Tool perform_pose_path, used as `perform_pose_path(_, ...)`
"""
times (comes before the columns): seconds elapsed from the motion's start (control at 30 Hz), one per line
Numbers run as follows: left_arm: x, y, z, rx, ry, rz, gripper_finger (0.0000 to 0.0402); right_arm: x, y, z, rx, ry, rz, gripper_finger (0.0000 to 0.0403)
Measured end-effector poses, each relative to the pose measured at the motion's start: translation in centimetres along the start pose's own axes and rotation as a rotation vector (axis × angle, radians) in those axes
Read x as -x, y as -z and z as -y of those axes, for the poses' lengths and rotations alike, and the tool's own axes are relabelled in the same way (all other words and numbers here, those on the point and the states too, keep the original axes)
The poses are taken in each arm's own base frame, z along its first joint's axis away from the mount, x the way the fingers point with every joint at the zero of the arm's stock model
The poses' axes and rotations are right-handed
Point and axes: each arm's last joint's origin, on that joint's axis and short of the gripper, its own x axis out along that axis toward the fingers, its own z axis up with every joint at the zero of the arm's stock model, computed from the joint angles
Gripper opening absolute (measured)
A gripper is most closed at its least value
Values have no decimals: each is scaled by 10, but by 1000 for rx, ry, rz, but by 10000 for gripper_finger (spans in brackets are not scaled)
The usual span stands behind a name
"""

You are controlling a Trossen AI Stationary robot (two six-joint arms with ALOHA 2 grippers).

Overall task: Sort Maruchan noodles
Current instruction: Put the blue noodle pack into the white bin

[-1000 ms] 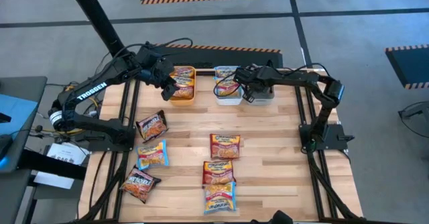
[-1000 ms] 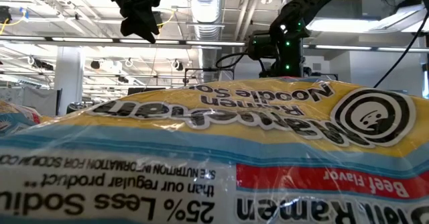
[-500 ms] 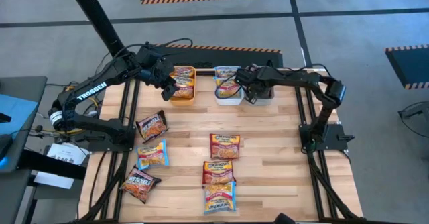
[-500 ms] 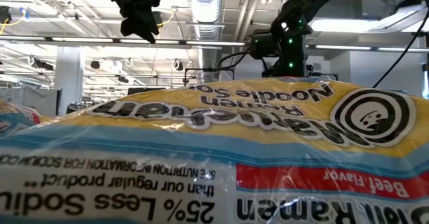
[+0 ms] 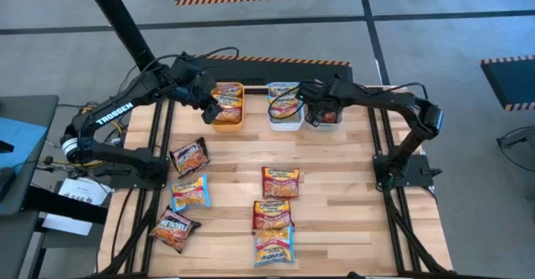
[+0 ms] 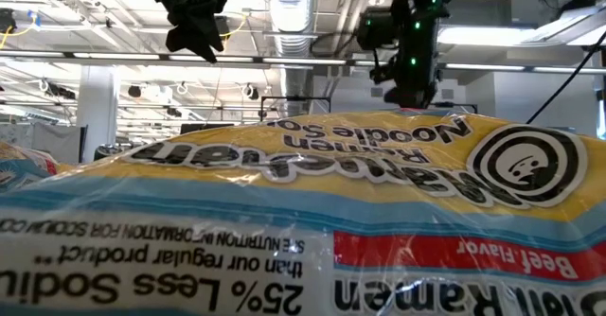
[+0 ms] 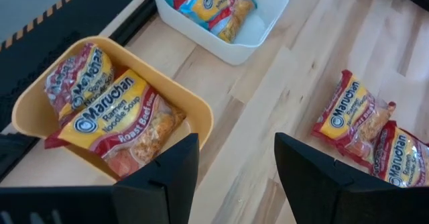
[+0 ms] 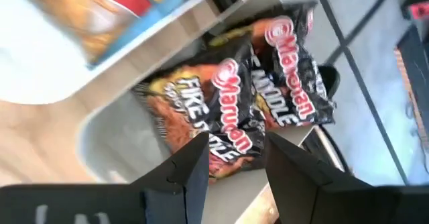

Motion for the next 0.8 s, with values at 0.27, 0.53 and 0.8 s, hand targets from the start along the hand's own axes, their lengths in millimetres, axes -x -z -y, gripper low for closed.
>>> perform_pose_path(0.27, 0, 4, 2, 5, 7, -40, 181, 36, -1, -7, 15, -123, 105, 166)
perform_pose_path(0.53, -3, 8, 0, 39, -22, -93, 181, 62, 2, -21, 76, -158, 156, 166)
perform_pose_path(0.8, -10, 10, 5, 62, 150, -157, 181, 91, 5, -33, 145, -187, 174, 166)
